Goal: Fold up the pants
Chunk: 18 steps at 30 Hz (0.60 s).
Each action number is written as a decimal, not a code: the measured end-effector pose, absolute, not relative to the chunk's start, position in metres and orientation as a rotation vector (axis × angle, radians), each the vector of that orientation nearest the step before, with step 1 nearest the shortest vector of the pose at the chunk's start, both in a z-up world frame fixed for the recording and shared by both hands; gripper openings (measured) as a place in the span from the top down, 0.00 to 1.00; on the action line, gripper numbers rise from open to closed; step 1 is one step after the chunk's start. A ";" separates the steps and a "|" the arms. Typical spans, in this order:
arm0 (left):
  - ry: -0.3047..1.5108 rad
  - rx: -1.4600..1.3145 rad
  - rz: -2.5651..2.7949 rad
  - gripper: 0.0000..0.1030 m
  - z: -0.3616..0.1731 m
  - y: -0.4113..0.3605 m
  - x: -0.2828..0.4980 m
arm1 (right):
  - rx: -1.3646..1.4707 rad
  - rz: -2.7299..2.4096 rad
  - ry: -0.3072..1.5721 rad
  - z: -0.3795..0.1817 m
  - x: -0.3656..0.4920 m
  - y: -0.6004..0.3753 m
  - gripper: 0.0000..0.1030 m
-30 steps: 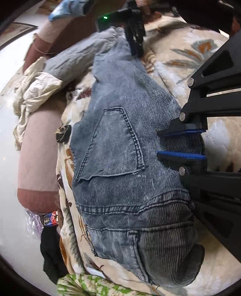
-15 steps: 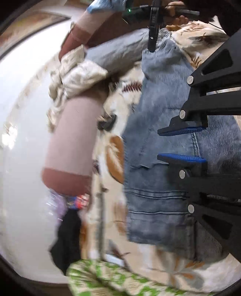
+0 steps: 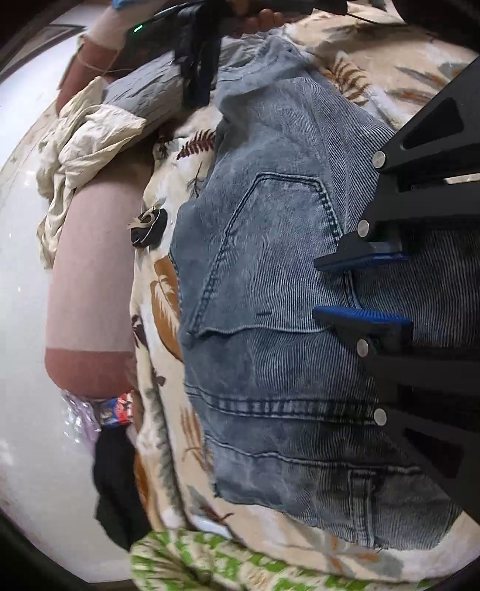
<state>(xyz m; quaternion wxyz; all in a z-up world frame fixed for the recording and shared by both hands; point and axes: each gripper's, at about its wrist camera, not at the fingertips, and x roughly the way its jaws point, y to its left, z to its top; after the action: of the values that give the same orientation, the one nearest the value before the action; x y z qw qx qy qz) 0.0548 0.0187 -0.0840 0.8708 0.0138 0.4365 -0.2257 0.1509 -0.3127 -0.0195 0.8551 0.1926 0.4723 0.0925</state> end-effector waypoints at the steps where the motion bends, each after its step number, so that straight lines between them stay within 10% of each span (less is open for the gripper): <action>1: 0.909 0.020 -0.468 0.79 -0.083 0.020 0.056 | 0.387 0.160 0.981 -0.015 0.142 -0.326 0.53; 18: 0.894 0.068 -0.432 0.79 -0.086 0.007 0.060 | 0.493 -0.245 0.952 -0.038 0.080 -0.502 0.48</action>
<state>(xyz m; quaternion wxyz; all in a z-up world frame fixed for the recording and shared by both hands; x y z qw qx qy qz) 0.0603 0.0068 -0.0861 0.8788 0.0327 0.4288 -0.2071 0.0798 -0.5018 -0.0380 0.8527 0.2341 0.4523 -0.1162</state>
